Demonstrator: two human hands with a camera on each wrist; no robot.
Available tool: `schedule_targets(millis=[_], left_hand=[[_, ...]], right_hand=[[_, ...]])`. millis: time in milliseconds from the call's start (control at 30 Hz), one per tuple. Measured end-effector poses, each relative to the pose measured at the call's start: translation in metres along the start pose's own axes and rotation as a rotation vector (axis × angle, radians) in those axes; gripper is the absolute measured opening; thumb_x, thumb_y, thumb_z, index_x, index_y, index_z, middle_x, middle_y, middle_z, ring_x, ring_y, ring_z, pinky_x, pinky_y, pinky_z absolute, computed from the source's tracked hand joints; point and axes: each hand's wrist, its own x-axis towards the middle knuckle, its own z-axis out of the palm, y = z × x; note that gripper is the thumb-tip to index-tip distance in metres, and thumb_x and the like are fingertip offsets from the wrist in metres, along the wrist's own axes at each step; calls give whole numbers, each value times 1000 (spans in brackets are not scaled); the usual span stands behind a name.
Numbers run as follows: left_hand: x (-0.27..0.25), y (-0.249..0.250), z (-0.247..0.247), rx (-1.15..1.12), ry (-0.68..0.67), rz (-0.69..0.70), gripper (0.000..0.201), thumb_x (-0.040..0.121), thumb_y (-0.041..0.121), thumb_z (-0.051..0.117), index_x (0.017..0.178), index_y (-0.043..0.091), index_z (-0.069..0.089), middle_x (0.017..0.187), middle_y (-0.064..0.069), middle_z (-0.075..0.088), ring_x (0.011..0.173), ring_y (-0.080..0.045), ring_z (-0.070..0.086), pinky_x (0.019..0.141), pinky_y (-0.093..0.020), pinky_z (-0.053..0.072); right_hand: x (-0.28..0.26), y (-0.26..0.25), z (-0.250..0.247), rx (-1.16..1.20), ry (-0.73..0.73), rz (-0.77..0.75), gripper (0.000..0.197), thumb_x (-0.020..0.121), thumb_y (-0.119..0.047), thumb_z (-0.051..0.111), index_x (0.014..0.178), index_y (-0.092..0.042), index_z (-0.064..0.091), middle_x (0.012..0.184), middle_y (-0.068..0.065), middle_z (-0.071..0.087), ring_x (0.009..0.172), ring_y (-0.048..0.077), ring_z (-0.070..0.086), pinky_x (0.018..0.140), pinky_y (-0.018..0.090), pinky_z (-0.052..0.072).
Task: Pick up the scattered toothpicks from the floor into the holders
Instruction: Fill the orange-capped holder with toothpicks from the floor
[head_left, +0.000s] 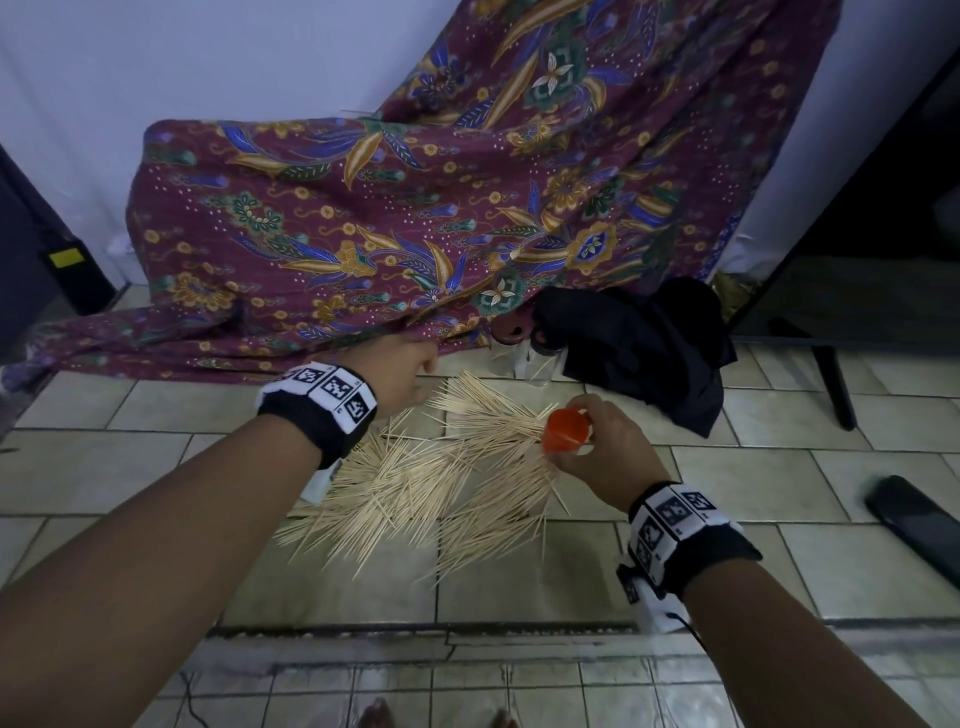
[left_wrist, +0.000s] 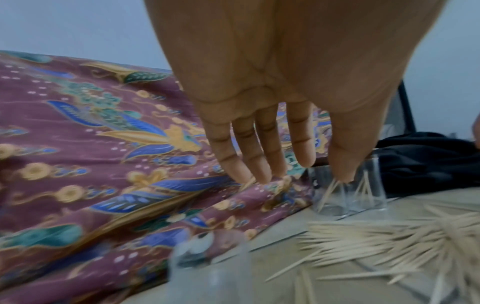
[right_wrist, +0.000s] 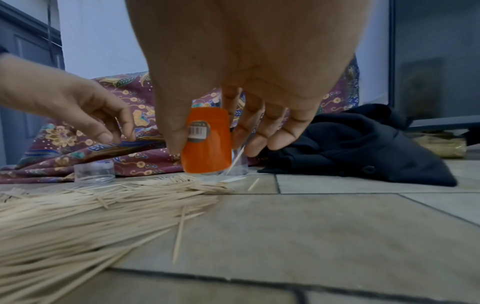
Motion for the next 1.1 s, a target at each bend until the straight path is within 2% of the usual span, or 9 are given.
schedule_targets(millis=[67,200,333,433,567,667,833,967,1100], left_hand=[[4,19,2,2,-12,57,21,88,32,64,107,23,57,114,2,59,99,-19,55,80,-29,44],[12,50,13,23,-126,135,24,89,39,62,109,26,56,117,4,59,105,-18,56,89,-38,49],[16,78,28,63,-193,200,30,87,46,62,110,28,56,116,4,60,103,-18,56,88,-37,49],[20,98,38,105,-234,233,36,87,50,61,113,25,56,116,3,60,103,-19,56,87,-37,49],[24,113,50,143,-272,222,43,84,50,62,116,21,58,118,-3,61,104,-24,58,86,-35,50],[23,118,55,191,-294,170,45,82,51,63,113,19,60,113,-7,62,100,-28,60,80,-34,51],[21,120,63,221,-311,124,54,78,56,67,114,17,59,109,-8,63,96,-28,61,80,-37,53],[22,119,65,214,-314,110,45,82,48,68,111,14,61,108,-10,62,96,-30,61,80,-38,53],[23,120,68,198,-301,106,29,87,38,65,102,12,65,104,-12,63,95,-32,61,74,-33,48]], right_hand=[[-4,7,-7,-30,0,43,53,74,-42,79,117,-27,53,106,-4,56,93,18,57,85,37,49],[-12,21,-18,-87,-27,119,52,75,-41,77,118,-25,52,108,-1,57,98,22,58,85,39,50],[-18,28,-19,-128,-65,176,53,78,-47,74,120,-26,48,113,-1,56,101,24,56,90,42,49],[-19,32,-17,-144,-93,174,52,80,-50,70,120,-27,47,113,0,56,101,24,56,88,40,49],[-18,33,-14,-137,-99,158,53,79,-53,69,119,-27,46,112,0,56,99,23,56,88,39,49],[-16,35,-13,-124,-105,153,52,79,-53,69,118,-27,47,111,-1,56,99,23,57,89,40,49],[-16,41,-8,-90,-97,152,52,78,-54,69,118,-27,50,109,-2,57,98,21,58,89,41,50],[-16,48,-3,-33,-93,148,49,75,-54,70,112,-25,55,104,-1,59,96,21,59,87,42,51],[-15,49,-1,-37,-91,140,49,75,-53,70,112,-24,55,105,0,60,96,21,59,86,42,51]])
